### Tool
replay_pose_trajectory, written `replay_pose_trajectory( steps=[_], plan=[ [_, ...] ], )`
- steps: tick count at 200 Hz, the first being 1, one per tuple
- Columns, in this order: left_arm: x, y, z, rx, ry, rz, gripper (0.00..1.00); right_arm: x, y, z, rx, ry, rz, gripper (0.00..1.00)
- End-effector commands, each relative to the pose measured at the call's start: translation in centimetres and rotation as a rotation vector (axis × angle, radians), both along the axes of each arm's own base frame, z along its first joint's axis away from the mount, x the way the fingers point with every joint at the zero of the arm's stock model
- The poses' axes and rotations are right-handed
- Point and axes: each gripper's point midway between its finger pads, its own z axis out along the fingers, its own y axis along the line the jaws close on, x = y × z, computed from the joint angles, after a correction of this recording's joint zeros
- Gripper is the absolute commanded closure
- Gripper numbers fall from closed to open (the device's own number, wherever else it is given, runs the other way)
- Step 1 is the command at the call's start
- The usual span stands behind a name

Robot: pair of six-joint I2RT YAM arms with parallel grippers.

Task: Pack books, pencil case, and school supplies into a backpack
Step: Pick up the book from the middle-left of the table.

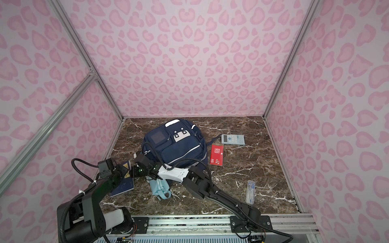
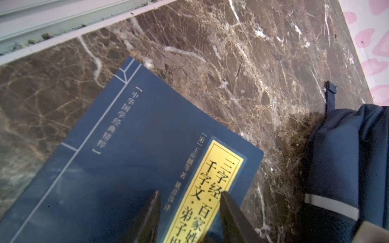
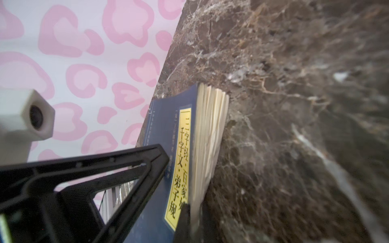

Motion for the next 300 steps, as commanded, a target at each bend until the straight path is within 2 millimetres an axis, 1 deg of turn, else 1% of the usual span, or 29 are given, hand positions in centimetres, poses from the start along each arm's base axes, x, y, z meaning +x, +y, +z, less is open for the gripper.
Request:
replay_pose_trajectory(
  steps=[1, 15, 32, 44, 58, 81, 99, 104, 106, 108, 114, 117, 118, 121, 122, 125, 146, 149, 156, 166, 192, 205, 217, 236, 248, 253, 267, 285, 300],
  plan=[
    [-2.3, -2.0, -1.9, -0.094, 0.104, -0.034, 0.51, -1.2, -2.7, -4.7, -0.204, 0.012, -0.001, 1.0],
    [-2.0, -2.1, -1.0, -0.097, 0.075, -0.038, 0.51, -1.1, -2.9, -2.8, -0.188, -0.031, 0.006, 1.0],
    [-1.4, -2.3, 0.7, -0.094, 0.034, -0.053, 0.47, -0.9, -3.6, -0.3, -0.174, -0.077, 0.007, 1.0],
    [-1.1, -2.3, 2.3, -0.077, 0.009, -0.07, 0.44, -0.7, -4.2, 2.0, -0.16, -0.118, 0.009, 1.0],
    [-1.0, -2.2, 3.9, -0.057, -0.024, -0.079, 0.42, -0.2, -5.0, 5.4, -0.112, -0.163, -0.002, 1.0],
    [-0.2, -2.8, 6.6, -0.056, -0.122, -0.115, 0.4, 0.2, -6.3, 9.7, 0.001, -0.166, 0.009, 1.0],
    [0.6, -4.6, 8.9, -0.078, -0.246, -0.216, 0.4, 0.5, -7.0, 12.4, 0.099, -0.119, 0.034, 1.0],
    [0.8, -5.3, 9.5, -0.097, -0.285, -0.248, 0.4, 0.7, -7.5, 12.4, 0.095, -0.123, 0.03, 1.0],
    [1.0, -5.6, 9.8, -0.104, -0.304, -0.264, 0.4, 0.7, -7.8, 13.4, 0.106, -0.133, 0.03, 1.0],
    [1.1, -5.8, 10.1, -0.104, -0.321, -0.274, 0.4, 0.6, -8.0, 13.8, 0.108, -0.139, 0.03, 1.0],
    [1.4, -7.0, 11.2, -0.133, -0.381, -0.339, 0.41, 0.8, -8.8, 14.9, 0.113, -0.157, 0.025, 1.0],
    [1.5, -7.5, 11.8, -0.143, -0.411, -0.369, 0.41, 0.9, -9.2, 14.8, 0.106, -0.156, 0.021, 1.0],
    [1.6, -7.7, 12.0, -0.145, -0.422, -0.378, 0.41, 0.8, -9.4, 15.5, 0.115, -0.162, 0.021, 1.0],
    [1.7, -8.2, 12.8, -0.155, -0.454, -0.404, 0.41, 1.0, -9.9, 15.3, 0.109, -0.162, 0.013, 1.0],
    [1.7, -8.3, 13.0, -0.158, -0.464, -0.412, 0.41, 0.9, -10.1, 16.1, 0.119, -0.169, 0.012, 1.0],
    [1.8, -8.8, 13.5, -0.165, -0.489, -0.434, 0.4, 1.0, -10.5, 16.1, 0.116, -0.169, 0.007, 1.0],
    [1.7, -10.7, 17.3, -0.159, -0.594, -0.534, 0.37, 1.3, -14.8, 19.4, 0.149, -0.198, -0.04, 1.0],
    [1.7, -11.1, 17.9, -0.162, -0.608, -0.553, 0.36, 1.2, -15.7, 18.9, 0.136, -0.193, -0.046, 1.0],
    [1.6, -12.4, 18.9, -0.179, -0.643, -0.608, 0.33, 1.2, -17.3, 19.7, 0.145, -0.201, -0.059, 1.0],
    [1.3, -14.9, 20.1, -0.224, -0.685, -0.716, 0.29, 0.7, -19.4, 20.6, 0.156, -0.202, -0.068, 1.0],
    [1.0, -19.6, 20.1, -0.289, -0.662, -0.883, 0.24, -0.3, -24.7, 21.8, 0.166, -0.2, -0.112, 1.0],
    [0.8, -21.6, 20.9, -0.318, -0.706, -0.935, 0.22, -0.6, -27.3, 22.1, 0.14, -0.217, -0.147, 1.0],
    [0.7, -23.0, 22.1, -0.352, -0.748, -0.961, 0.21, -0.8, -29.3, 22.5, 0.132, -0.231, -0.182, 1.0],
    [0.9, -24.5, 22.6, -0.339, -0.72, -0.994, 0.17, -1.0, -32.4, 23.2, 0.12, -0.256, -0.244, 1.0],
    [1.0, -24.9, 22.5, -0.308, -0.703, -0.993, 0.13, -1.0, -34.1, 23.6, 0.123, -0.256, -0.284, 1.0],
    [0.9, -24.8, 21.8, -0.296, -0.666, -0.982, 0.12, -1.1, -34.7, 23.8, 0.134, -0.258, -0.301, 1.0],
    [0.6, -25.5, 21.8, -0.302, -0.683, -1.006, 0.1, -1.3, -35.8, 24.4, 0.155, -0.285, -0.339, 1.0],
    [-0.5, -27.6, 24.2, -0.397, -0.805, -1.088, 0.12, -1.8, -35.8, 24.4, 0.162, -0.275, -0.324, 1.0],
    [-1.2, -29.3, 24.8, -0.454, -0.822, -1.141, 0.13, -2.1, -35.4, 25.0, 0.183, -0.275, -0.299, 1.0]
  ],
)
